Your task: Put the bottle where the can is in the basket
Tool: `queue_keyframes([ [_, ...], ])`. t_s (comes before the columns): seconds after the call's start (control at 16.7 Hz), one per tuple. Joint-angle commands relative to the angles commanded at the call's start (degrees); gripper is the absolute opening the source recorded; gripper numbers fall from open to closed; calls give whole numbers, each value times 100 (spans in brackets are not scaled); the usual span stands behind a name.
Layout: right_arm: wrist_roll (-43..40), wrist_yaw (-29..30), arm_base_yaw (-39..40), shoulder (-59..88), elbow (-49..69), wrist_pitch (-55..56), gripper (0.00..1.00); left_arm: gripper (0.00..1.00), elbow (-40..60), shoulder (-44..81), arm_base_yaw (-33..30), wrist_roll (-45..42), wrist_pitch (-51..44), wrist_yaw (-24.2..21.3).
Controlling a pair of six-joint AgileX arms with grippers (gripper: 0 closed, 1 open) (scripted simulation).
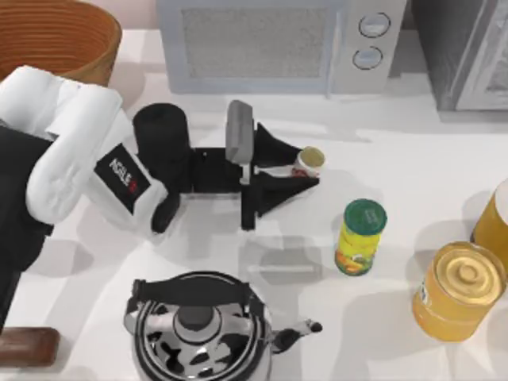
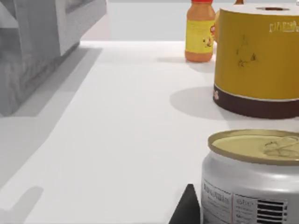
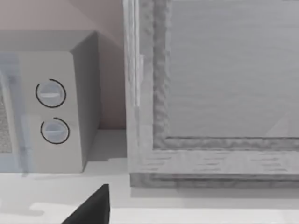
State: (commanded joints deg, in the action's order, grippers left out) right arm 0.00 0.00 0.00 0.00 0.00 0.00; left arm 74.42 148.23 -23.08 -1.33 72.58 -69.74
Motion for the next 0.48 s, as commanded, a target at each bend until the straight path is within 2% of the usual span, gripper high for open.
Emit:
queue_keyframes([
  [0.48, 0, 0, 0, 0, 0, 0, 100, 83, 0, 0, 0, 0, 0, 0],
])
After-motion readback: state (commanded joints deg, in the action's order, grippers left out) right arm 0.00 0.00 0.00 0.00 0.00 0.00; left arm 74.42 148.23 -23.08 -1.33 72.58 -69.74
